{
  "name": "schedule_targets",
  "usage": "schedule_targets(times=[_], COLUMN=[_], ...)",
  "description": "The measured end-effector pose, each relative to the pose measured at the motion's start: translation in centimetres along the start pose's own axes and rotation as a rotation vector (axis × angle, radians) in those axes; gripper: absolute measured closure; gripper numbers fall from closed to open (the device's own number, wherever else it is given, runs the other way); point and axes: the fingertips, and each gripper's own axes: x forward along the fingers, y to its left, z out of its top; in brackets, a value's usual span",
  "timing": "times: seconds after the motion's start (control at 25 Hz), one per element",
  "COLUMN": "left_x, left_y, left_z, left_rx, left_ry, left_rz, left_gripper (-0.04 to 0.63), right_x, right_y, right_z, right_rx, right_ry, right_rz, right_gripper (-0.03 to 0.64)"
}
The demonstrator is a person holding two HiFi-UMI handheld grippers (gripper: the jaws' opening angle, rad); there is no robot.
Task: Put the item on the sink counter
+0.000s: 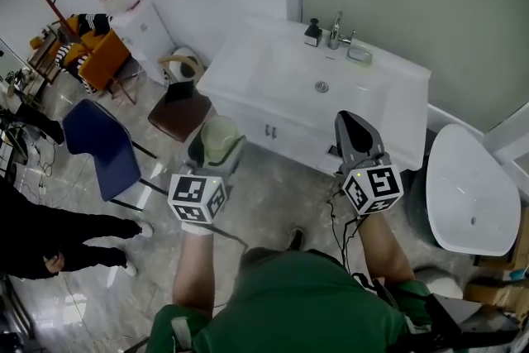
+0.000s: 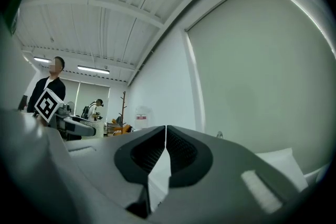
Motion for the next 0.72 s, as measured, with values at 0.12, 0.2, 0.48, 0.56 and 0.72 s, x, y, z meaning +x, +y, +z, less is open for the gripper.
schedule_targets(times=[0.12, 0.2, 0.48, 0.56, 0.72], left_x=[1.5, 2.4, 5.9, 7.2, 10.4], left_y=[0.2, 0.3, 1.1, 1.3, 2.9], left_z=[0.2, 0.4, 1.0, 1.1, 2.3], left_rx=[0.003, 0.008, 0.014, 0.017, 0.023], left_ry=[0.005, 0.002, -0.002, -0.009, -0.021], left_rz=[0.005, 0.006, -0.005, -0.019, -0.063], left_gripper=[0.218, 0.218, 0.216, 0.218, 0.216], right_x=[1.1, 1.8, 3.8, 4.3, 6.4], right_y=[-1.2, -2.1, -4.2, -4.8, -6.1], right_z=[-0.2, -0.2, -0.1, 0.0, 0.9], right_rx=[0.005, 0.009, 0.005, -0.001, -0.021], right_ry=[0.003, 0.001, -0.004, -0.009, -0.016], right_rz=[0.003, 0.003, -0.010, -0.022, -0.067], right_gripper=[0.611, 0.611, 0.611, 0.611, 0.611])
